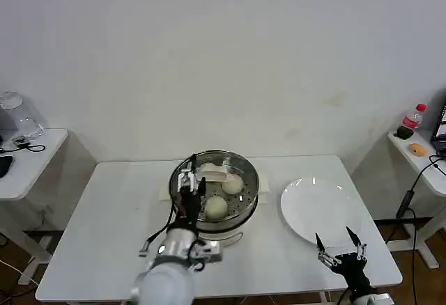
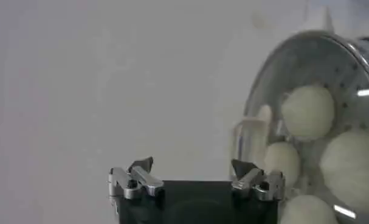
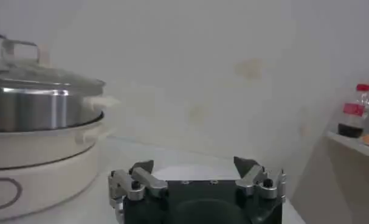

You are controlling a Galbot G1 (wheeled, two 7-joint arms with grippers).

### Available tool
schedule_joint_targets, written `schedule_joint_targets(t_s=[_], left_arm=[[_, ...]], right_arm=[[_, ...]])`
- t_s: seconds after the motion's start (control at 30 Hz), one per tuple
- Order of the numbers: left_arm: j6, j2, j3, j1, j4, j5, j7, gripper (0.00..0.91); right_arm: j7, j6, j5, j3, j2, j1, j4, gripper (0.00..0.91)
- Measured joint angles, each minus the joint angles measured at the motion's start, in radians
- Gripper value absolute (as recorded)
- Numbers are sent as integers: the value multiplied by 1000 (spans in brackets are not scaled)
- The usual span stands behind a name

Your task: Take steamed baozi put them in steamer then cover it.

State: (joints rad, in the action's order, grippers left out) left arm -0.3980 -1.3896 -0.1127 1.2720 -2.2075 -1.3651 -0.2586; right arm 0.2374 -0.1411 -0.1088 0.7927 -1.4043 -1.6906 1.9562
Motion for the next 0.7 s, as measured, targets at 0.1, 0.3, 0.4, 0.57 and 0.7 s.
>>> schedule_joint_targets(t_s=[0.1, 0.3, 0.4, 0.57, 0.7], left_arm=[[77, 21, -56, 74, -26, 154, 114, 907], [212, 42, -208, 225, -47, 550, 345, 907], [265, 44, -280, 303, -41, 750, 421, 907], [351, 35, -369, 433, -36, 1055, 502, 907], [431, 24, -408, 529, -38, 1204, 545, 907]], right_arm=[[-8, 7, 0, -9, 11, -6, 6, 907], [-31, 29, -17, -46, 46, -26, 29, 907], [-49, 39, -34, -67, 79, -41, 46, 907], [-83, 63, -82, -102, 154, -73, 83, 907], [-108, 86, -122, -126, 214, -93, 114, 907]])
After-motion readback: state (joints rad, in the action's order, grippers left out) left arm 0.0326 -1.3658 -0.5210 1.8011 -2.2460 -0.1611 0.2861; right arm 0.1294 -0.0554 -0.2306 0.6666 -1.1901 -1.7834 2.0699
